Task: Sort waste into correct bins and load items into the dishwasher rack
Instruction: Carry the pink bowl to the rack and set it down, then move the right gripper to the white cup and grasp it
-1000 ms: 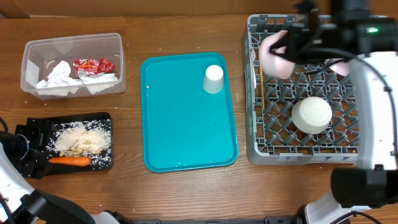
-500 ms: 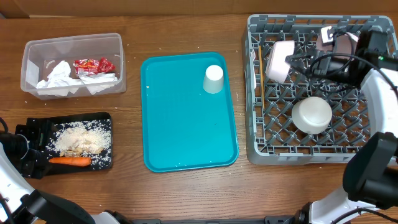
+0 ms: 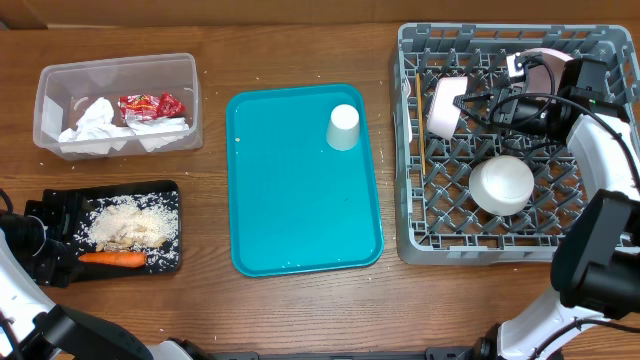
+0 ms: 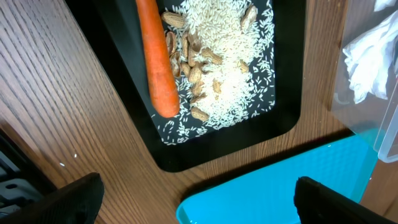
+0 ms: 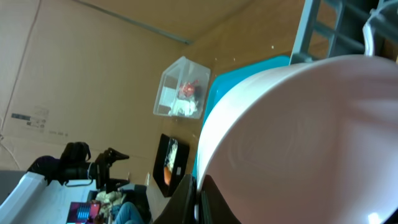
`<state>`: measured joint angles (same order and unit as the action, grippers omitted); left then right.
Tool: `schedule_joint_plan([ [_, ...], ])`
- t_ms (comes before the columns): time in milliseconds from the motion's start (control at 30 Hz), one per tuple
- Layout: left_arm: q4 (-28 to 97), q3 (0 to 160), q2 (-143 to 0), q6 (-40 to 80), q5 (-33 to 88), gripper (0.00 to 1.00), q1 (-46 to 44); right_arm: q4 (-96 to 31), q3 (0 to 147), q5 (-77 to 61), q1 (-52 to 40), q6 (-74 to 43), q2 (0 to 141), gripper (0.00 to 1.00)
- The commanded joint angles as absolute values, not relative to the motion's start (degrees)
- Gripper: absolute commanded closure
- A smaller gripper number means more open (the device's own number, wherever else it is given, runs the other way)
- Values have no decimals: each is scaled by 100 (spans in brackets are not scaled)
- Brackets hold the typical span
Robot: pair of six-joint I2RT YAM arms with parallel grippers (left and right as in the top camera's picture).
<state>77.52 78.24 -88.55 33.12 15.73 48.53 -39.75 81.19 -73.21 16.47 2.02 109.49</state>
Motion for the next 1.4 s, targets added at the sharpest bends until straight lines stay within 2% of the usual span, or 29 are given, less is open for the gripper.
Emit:
schedule_joint_plan([
  [0, 7749, 7811, -8882, 3382, 1597, 0, 4873, -3778, 8088, -7216, 1656, -165, 11194, 96],
  [167, 7749, 7811, -8882, 3385, 1597, 0, 4873, -3736, 8184, -6910, 1892, -626, 11240, 92],
  [333, 7749, 7811, -8882, 3385, 1597, 0, 4873, -4182, 8569, -6904, 2366, -646, 11225, 86],
  [500, 7747, 7811, -8882, 3385, 1597, 0, 4873, -4954, 9019, -6619, 2733, -624, 11150, 85],
  [567, 7749, 7811, -8882, 3385, 1597, 0, 4873, -5336, 9238, -6202, 2836, -598, 11076, 81],
  [667, 7749, 7811, -8882, 3382, 1597, 0, 4873, -5979, 9631, -5295, 2902, -602, 10914, 60],
  [700, 7749, 7811, -8882, 3385, 1597, 0, 4873, -6228, 9782, -4974, 2899, -602, 10857, 56],
  [833, 7749, 7811, -8882, 3385, 1597, 0, 4873, -7061, 10388, -4217, 2880, -602, 10774, 56],
  [967, 7749, 7811, -8882, 3382, 1597, 0, 4873, -7669, 10886, -4136, 2797, -602, 10768, 60],
  [1133, 7749, 7811, -8882, 3382, 1597, 0, 4873, -8289, 11424, -3999, 2320, -580, 10733, 62],
  [1267, 7749, 7811, -8882, 3385, 1597, 0, 4873, -8267, 11454, -3120, 987, -832, 10661, 54],
  [1333, 7749, 7811, -8882, 3385, 1597, 0, 4873, -7990, 11393, -2359, 246, -1188, 10667, 41],
  [1367, 7749, 7811, -8882, 3385, 1597, 0, 4873, -7806, 11351, -1968, -123, -1374, 10669, 25],
])
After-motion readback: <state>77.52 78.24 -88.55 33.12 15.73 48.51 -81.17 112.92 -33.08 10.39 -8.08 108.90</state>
